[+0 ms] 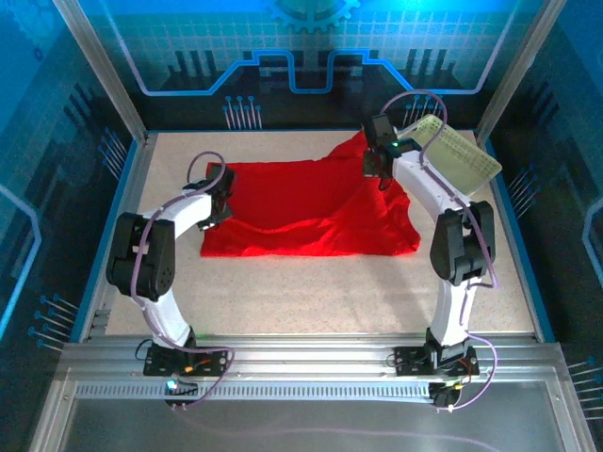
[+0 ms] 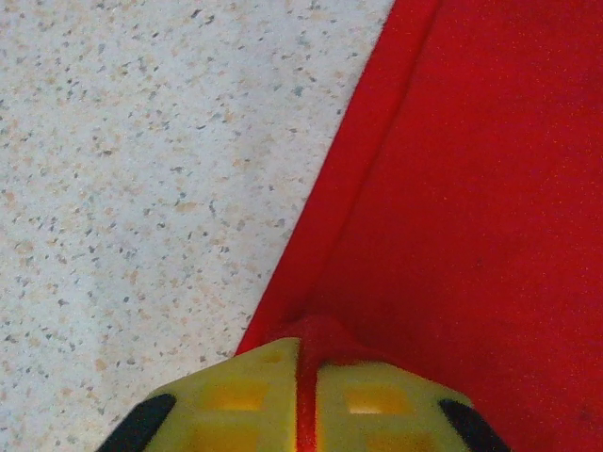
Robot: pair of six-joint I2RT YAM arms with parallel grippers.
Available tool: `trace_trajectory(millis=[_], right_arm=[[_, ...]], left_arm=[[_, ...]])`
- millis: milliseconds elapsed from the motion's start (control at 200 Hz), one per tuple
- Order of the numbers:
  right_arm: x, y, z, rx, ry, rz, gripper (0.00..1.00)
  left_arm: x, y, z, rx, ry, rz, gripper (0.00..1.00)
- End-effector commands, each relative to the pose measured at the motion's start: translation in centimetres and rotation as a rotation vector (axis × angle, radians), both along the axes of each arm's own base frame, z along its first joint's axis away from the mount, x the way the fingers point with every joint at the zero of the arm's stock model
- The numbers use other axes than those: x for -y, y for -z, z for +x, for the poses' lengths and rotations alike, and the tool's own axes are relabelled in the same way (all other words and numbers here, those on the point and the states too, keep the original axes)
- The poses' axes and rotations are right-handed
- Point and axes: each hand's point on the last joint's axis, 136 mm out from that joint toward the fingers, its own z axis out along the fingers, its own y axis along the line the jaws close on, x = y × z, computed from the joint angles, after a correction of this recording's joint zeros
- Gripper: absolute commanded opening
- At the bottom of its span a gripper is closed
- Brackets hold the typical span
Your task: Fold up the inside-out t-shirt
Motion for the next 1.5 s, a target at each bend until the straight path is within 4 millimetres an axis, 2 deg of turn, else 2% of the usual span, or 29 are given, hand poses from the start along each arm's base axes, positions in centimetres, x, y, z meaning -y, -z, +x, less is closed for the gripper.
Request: trace_trajectory(millis=[0, 35, 75, 105, 150, 230, 260, 335, 425, 475, 540, 645, 710, 795, 930, 1040, 1196, 1326, 1431, 1496], right_arm=[[0.4, 0.0, 0.9, -0.008, 0.024, -0.025, 0.0], [0.4, 0.0, 0.9, -0.016, 0.023, -0.035, 0.07], [0.6, -0.2, 0.9, -0.019, 0.025, -0.046, 0.2], [0.7, -0.5, 0.8, -0.017, 0.024, -0.052, 0.36], [1.0, -1.2, 0.4, -0.006, 0.029, -0.06, 0.55], [1.4, -2.6, -0.9, 0.008, 0.025, -0.064, 0.64], [1.4, -2.9, -1.7, 0.011, 0.022, -0.057, 0.67], [0.5, -3.0, -4.1, 0.003, -0.025, 0.008, 0.68], [-1.4, -1.1, -7.5, -0.043, -0.082, 0.148, 0.68], [-2.1, 0.6, -9.2, -0.076, -0.086, 0.223, 0.68], [-3.0, 2.5, -11.0, -0.116, -0.093, 0.312, 0.67], [-4.2, 5.4, -12.5, -0.169, -0.101, 0.395, 0.67], [-4.2, 6.9, -12.9, -0.206, -0.087, 0.414, 0.66], [-2.9, 9.1, -13.3, -0.254, -0.012, 0.416, 0.66], [0.0, 12.0, -14.3, -0.3, 0.142, 0.447, 0.65], [2.2, 13.0, -15.5, -0.303, 0.25, 0.426, 0.64], [4.8, 13.1, -17.3, -0.269, 0.359, 0.374, 0.63], [5.8, 13.1, -19.1, -0.264, 0.397, 0.347, 0.62], [6.7, 11.2, -19.6, -0.208, 0.407, 0.311, 0.61], [6.5, 9.0, -19.2, -0.145, 0.359, 0.298, 0.61]], left_arm=[[-1.2, -0.3, -0.8, -0.055, -0.03, 0.01, 0.24], [-1.3, -0.6, -1.0, -0.056, -0.033, 0.014, 0.3], [-1.6, -1.2, -1.1, -0.051, -0.036, 0.025, 0.38], [-1.9, -1.7, -1.3, -0.046, -0.044, 0.033, 0.42], [-2.1, -2.9, -1.6, -0.025, -0.046, 0.04, 0.49], [-2.3, -5.1, -2.4, 0.02, -0.051, 0.042, 0.64], [-2.0, -5.9, -2.7, 0.047, -0.041, 0.024, 0.66], [0.0, -7.1, -3.3, 0.111, 0.013, -0.055, 0.69], [4.0, -6.4, -3.9, 0.146, 0.104, -0.188, 0.71], [6.3, -5.1, -4.2, 0.127, 0.157, -0.258, 0.73], [8.0, -3.0, -4.4, 0.096, 0.181, -0.324, 0.73], [8.9, 0.2, -4.4, 0.072, 0.165, -0.423, 0.72], [8.4, 1.8, -4.6, 0.064, 0.108, -0.486, 0.71], [7.3, 3.3, -5.4, 0.056, 0.042, -0.526, 0.71], [5.3, 4.3, -7.5, 0.023, -0.045, -0.507, 0.75], [3.8, 4.9, -9.8, 0.019, -0.134, -0.503, 0.76], [2.4, 4.4, -12.0, 0.054, -0.197, -0.462, 0.78], [2.0, 2.8, -12.6, 0.102, -0.184, -0.448, 0.8], [0.9, 0.7, -12.7, 0.135, -0.179, -0.386, 0.81], [0.7, -1.1, -12.4, 0.178, -0.16, -0.372, 0.81]])
